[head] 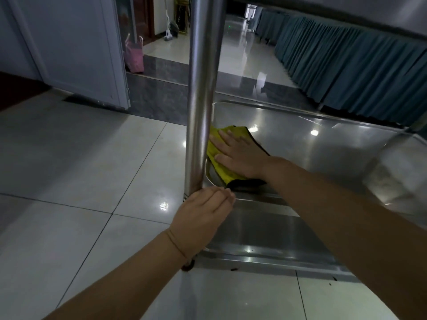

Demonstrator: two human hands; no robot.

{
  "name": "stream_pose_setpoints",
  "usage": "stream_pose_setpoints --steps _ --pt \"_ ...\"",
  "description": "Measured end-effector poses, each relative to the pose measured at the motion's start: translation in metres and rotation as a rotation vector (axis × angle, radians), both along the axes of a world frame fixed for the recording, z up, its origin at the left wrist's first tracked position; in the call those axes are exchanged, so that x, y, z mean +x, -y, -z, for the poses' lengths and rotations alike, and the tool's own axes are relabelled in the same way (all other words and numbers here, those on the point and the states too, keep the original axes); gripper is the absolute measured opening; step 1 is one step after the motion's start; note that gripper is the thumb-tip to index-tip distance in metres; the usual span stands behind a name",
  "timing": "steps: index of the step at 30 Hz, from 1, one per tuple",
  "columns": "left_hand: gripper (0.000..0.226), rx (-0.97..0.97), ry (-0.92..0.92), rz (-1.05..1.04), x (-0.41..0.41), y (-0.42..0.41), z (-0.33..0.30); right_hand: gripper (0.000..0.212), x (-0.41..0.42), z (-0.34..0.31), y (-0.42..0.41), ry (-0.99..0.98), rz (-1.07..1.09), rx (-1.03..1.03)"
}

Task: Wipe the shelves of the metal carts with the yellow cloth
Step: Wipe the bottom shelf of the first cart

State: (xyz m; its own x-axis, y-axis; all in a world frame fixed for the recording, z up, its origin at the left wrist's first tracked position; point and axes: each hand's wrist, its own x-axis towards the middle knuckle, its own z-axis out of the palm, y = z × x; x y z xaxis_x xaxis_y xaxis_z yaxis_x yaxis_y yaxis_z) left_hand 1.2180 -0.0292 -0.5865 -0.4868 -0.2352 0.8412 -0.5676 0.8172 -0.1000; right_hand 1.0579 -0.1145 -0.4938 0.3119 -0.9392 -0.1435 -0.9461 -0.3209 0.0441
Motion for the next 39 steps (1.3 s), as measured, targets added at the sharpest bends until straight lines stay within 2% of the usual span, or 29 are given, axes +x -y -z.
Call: stream_pose_setpoints --steps 4,9,13,17,22,28,31,39 --pt "0.011 0.080 -0.155 0.134 0.012 -0.008 -0.012 0.059 0.001 -0.003 -0.042 -0.021 -0.019 0.076" --pt "0.012 -0.035 -0.066 0.108 0.031 -0.014 -0.028 0.053 0.003 -0.007 -0.095 0.057 -0.015 0.072" --pt "0.019 -0.056 -0.017 0.089 0.034 -0.017 -0.033 0.062 0.013 0.006 -0.126 -0.009 -0.047 -0.140" --pt "0.013 0.080 -0.134 0.068 0.027 -0.028 -0.035 0.067 0.010 0.023 -0.131 -0.056 -0.095 -0.365" --pt "0.017 0.122 -0.186 -0.023 0.011 -0.039 -0.034 0.076 -0.020 0.033 -0.129 -0.009 -0.185 -0.494" --pt "0.018 0.085 -0.089 -0.228 -0.023 -0.051 -0.028 0.078 -0.096 0.039 -0.154 -0.051 -0.169 -0.605" --pt "0.024 0.113 0.002 -0.197 -0.057 -0.060 -0.031 0.063 -0.142 0.046 -0.168 -0.070 -0.164 -0.692" --pt "0.051 0.263 0.321 -0.069 -0.198 -0.081 -0.050 0.054 -0.278 0.057 -0.208 -0.071 -0.048 -0.872"
